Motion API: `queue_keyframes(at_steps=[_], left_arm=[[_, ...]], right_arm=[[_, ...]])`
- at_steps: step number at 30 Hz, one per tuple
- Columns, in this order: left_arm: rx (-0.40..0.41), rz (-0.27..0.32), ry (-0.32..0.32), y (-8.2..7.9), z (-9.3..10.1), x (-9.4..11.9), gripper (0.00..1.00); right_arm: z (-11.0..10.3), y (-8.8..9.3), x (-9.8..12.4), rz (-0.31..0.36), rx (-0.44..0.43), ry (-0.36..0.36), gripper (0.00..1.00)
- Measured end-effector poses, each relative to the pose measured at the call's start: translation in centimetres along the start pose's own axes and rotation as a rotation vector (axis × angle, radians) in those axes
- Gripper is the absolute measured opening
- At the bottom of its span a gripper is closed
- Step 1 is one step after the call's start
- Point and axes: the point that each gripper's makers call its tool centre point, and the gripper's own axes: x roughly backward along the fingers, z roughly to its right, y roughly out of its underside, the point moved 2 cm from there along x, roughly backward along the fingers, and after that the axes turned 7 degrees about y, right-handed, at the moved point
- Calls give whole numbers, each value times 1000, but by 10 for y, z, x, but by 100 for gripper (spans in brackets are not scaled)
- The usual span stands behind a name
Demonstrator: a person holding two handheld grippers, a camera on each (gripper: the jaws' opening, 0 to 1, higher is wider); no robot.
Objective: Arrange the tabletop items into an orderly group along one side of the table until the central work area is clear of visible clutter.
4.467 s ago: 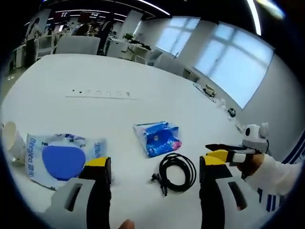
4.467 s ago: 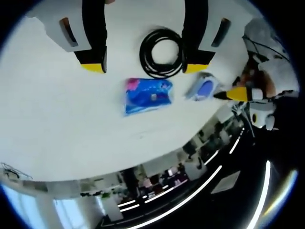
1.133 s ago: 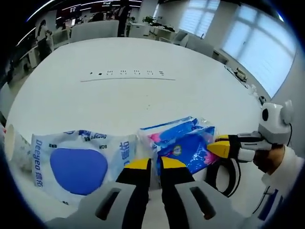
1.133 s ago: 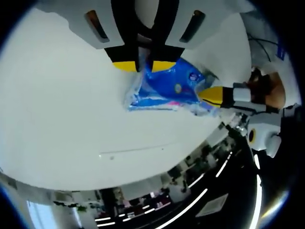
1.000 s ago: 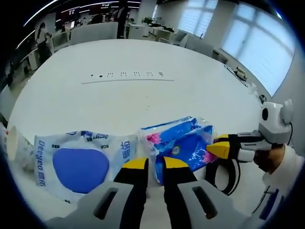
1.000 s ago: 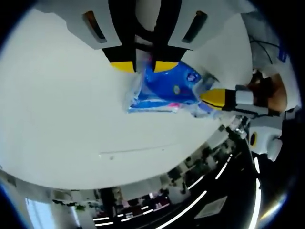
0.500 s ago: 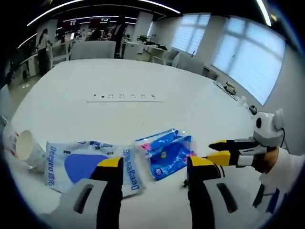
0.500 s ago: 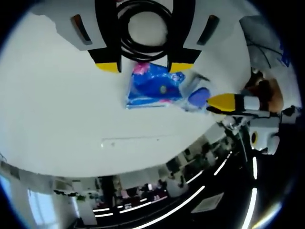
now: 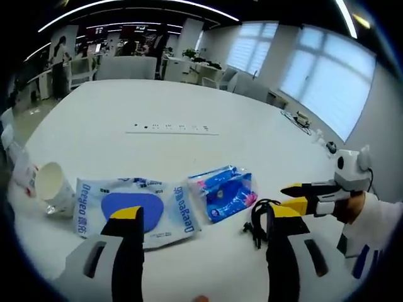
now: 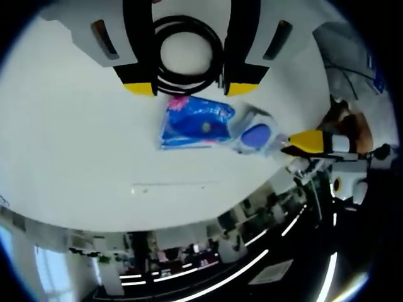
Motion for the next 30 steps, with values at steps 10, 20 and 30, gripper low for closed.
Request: queue_keyframes(at_steps=[10, 20, 30], left_arm=[[-7, 5, 17, 10, -6, 25, 79], [17, 25, 7, 38, -24, 72, 77], [-18, 72, -24, 66, -31, 125, 81]], right_arm=[[-38, 27, -13, -67, 57, -34, 39], [-54, 49, -29, -143, 85, -37, 34], [-43, 55, -46, -137, 40, 33, 11]])
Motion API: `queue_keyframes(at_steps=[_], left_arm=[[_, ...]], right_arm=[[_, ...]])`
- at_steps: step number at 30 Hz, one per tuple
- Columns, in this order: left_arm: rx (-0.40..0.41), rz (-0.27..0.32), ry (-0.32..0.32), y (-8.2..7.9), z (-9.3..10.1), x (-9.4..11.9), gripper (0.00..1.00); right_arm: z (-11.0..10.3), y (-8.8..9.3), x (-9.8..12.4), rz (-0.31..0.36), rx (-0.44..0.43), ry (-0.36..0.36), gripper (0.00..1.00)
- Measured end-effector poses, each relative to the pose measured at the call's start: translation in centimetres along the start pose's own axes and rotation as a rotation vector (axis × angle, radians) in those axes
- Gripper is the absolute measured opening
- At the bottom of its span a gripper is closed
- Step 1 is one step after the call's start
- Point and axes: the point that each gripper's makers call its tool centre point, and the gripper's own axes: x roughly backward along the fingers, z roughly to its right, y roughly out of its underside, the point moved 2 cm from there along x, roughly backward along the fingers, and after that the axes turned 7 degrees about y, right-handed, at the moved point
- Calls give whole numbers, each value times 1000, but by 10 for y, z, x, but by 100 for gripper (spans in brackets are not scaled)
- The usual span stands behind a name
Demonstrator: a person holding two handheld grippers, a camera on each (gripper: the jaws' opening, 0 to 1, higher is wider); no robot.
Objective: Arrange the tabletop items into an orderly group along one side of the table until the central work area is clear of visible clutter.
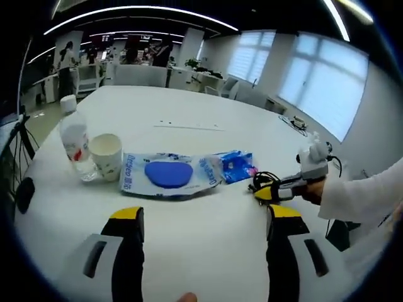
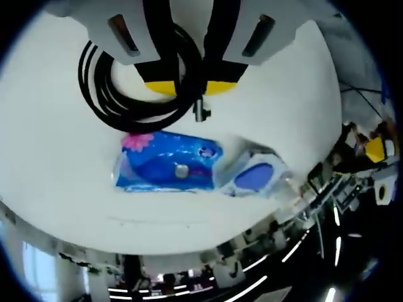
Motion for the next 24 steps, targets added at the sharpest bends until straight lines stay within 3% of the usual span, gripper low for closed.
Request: queue_keyframes(at_steps=[1, 4, 7, 10, 15, 17, 20, 24], left_arm=[[-3, 2, -6, 2, -2, 4, 81], [-17, 10, -27, 8, -9, 21, 84], [39, 36, -47, 11, -14, 35, 88], [34, 35, -70, 16, -17, 48, 90], [88, 76, -87, 20, -30, 65, 91], [175, 73, -97, 28, -41, 72, 90], [158, 95, -136, 30, -53, 85, 95], [211, 127, -159, 31, -65, 102, 94]], right_arm=[[0, 0, 1, -6, -26, -1, 10], [-1, 0, 2, -11, 16, -4, 9], [-1, 2, 4, -33, 2, 5, 7], [-5, -3, 11, -13, 32, 7, 7], [-27, -10, 25, 15, 32, -55, 6], [-38, -12, 27, 22, 44, -75, 6], [-57, -14, 28, 32, 51, -106, 6], [-82, -15, 25, 27, 71, -139, 6]])
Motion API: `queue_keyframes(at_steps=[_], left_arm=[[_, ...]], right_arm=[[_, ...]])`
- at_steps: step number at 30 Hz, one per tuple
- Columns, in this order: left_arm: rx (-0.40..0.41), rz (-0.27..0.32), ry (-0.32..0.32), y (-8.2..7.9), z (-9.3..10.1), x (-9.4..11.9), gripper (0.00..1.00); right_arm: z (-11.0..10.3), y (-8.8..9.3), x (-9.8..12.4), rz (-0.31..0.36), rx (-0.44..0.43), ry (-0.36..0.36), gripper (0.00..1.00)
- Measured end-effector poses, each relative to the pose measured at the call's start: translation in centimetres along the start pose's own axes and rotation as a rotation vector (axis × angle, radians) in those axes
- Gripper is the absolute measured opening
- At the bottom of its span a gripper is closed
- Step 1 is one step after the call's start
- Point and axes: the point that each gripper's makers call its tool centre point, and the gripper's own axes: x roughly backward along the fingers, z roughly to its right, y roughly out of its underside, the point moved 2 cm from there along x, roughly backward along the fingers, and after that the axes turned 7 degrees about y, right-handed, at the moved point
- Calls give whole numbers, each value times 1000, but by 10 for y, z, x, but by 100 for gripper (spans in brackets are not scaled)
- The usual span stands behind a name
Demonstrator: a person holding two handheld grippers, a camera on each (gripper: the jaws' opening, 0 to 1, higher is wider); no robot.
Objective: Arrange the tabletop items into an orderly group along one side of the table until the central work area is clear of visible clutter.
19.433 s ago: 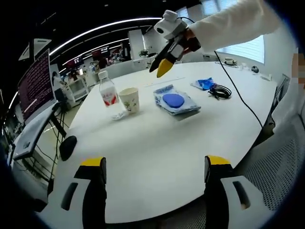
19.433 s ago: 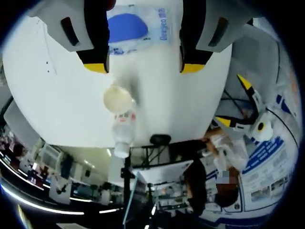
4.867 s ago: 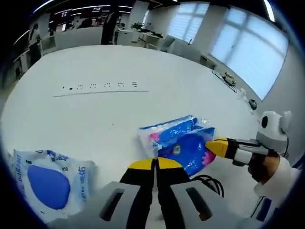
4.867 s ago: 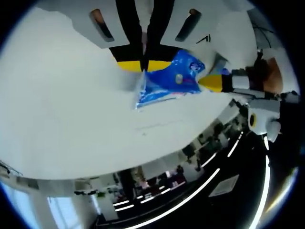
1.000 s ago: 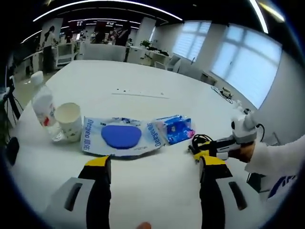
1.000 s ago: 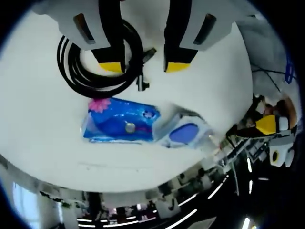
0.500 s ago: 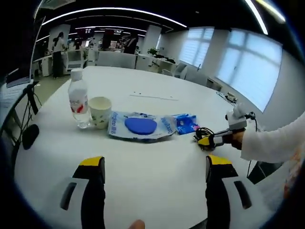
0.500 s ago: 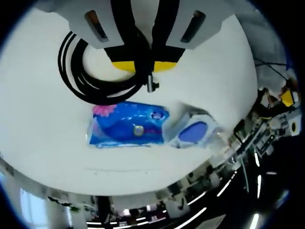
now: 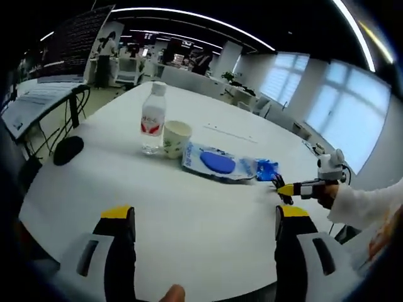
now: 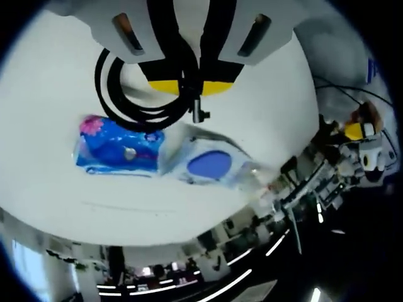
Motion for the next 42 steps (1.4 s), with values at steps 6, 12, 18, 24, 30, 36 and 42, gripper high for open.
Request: queue_keyframes(at_steps=[6, 12, 18, 24, 30, 36, 42], left_arm=[[13, 5, -1, 0, -11, 14, 98], [16, 2, 7, 2, -15, 22, 98], [6, -56, 30, 13, -13, 17, 97], [-35, -90, 60, 9, -15, 11, 99], [-81, -128, 82, 1, -22, 7, 100], [-179, -189, 117, 0, -31, 2, 100], [-190, -187, 156, -9, -37, 2, 100]], right_arm=[[-11, 6, -19, -51, 1, -12, 7], [-14, 10, -30, -85, 11, -4, 8], [-24, 18, -33, -118, 29, -77, 12], [-35, 1, -15, -34, -17, -108, 37], [-34, -3, 25, 46, -37, -126, 60], [-16, 24, 77, 80, -118, -44, 84], [4, 56, 109, 38, -130, 44, 95]])
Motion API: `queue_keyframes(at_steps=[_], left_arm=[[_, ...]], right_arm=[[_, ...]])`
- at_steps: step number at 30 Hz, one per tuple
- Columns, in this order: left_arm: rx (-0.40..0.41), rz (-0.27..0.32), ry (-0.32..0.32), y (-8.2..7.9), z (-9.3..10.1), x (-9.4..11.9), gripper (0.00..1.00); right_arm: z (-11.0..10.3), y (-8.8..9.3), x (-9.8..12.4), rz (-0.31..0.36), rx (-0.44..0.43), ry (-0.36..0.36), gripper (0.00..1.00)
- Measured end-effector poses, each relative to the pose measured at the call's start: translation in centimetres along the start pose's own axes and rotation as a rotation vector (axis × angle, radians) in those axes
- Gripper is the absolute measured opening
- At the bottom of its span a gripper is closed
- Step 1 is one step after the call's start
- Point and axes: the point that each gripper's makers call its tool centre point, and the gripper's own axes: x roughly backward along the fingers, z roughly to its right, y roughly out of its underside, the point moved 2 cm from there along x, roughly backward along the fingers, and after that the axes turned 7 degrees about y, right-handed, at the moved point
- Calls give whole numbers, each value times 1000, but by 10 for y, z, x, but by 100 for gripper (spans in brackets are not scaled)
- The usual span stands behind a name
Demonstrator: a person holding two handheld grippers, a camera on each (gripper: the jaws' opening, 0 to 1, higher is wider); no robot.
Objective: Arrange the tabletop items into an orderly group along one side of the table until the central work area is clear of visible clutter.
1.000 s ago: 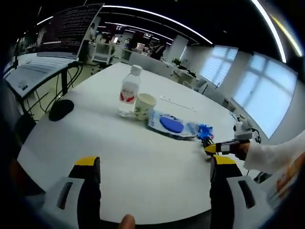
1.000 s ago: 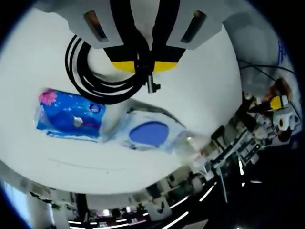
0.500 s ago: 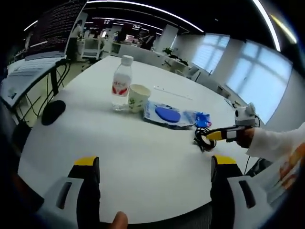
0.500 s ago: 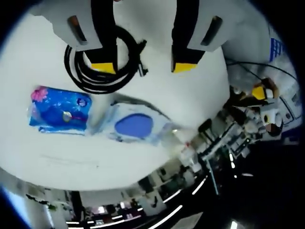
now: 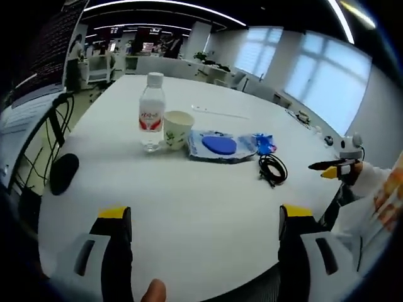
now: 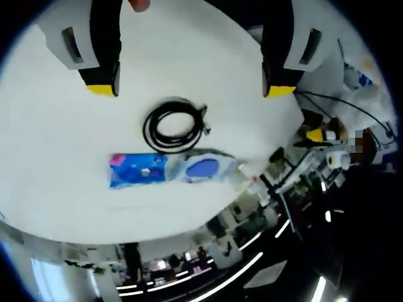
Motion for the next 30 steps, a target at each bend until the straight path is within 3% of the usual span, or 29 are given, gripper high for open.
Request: queue_keyframes(at_steps=[4, 8, 23, 30], left_arm=[[-44, -32, 4, -6, -3, 0, 100], [-54, -61, 0, -6, -1, -6, 99], [-62, -67, 19, -7, 9, -14, 98], [-64, -86, 27, -1, 14, -14, 97]], right_arm=[[8, 5, 18, 8, -24, 19, 96], [2, 10, 25, 15, -31, 9, 94], [-3, 20, 23, 10, -75, -12, 89], [-5, 14, 22, 30, -83, -26, 88]])
